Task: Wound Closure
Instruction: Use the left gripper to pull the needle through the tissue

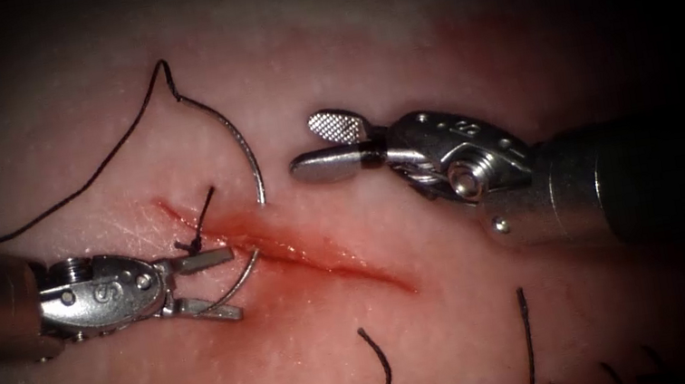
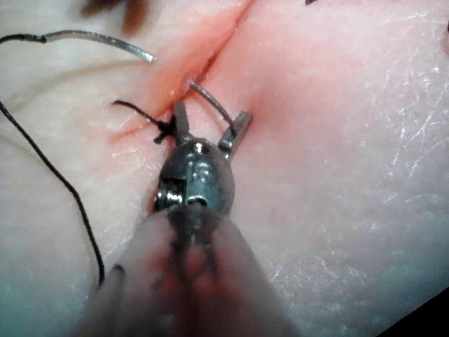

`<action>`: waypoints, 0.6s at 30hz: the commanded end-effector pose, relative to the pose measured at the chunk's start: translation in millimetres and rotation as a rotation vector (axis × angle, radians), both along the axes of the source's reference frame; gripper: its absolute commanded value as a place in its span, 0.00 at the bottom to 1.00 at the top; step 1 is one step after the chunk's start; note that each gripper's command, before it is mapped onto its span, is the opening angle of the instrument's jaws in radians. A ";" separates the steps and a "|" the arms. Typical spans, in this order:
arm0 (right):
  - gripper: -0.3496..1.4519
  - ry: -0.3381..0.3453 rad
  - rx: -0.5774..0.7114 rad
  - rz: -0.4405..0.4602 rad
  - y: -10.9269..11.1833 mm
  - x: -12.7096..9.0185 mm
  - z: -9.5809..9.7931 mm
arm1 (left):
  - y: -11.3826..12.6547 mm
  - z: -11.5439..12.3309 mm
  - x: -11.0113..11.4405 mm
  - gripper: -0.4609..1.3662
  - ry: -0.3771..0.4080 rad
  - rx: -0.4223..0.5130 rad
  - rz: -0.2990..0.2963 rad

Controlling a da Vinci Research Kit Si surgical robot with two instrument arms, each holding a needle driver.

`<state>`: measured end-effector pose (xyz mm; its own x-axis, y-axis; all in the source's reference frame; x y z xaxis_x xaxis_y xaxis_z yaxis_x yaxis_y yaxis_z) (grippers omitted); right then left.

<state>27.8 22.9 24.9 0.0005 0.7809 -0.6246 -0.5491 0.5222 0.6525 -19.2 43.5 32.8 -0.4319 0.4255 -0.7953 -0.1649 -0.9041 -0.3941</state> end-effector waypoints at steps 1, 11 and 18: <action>0.89 -0.009 -0.006 0.004 0.0 -0.1 0.0 | 0.1 0.1 0.1 0.67 -0.002 -0.025 0.006; 0.87 -0.042 -0.016 0.024 -0.1 -0.2 0.3 | 0.4 0.3 -1.1 0.51 -0.085 -0.135 -0.013; 0.86 -0.043 -0.020 0.023 -0.4 -0.4 0.6 | 0.5 0.4 -1.2 0.28 -0.128 -0.162 -0.006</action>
<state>27.4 22.5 25.5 0.0092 0.7684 -0.6399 -0.5908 0.5205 0.6165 -20.3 44.0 33.2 -0.3180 0.2853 -0.9041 -0.1323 -0.9577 -0.2557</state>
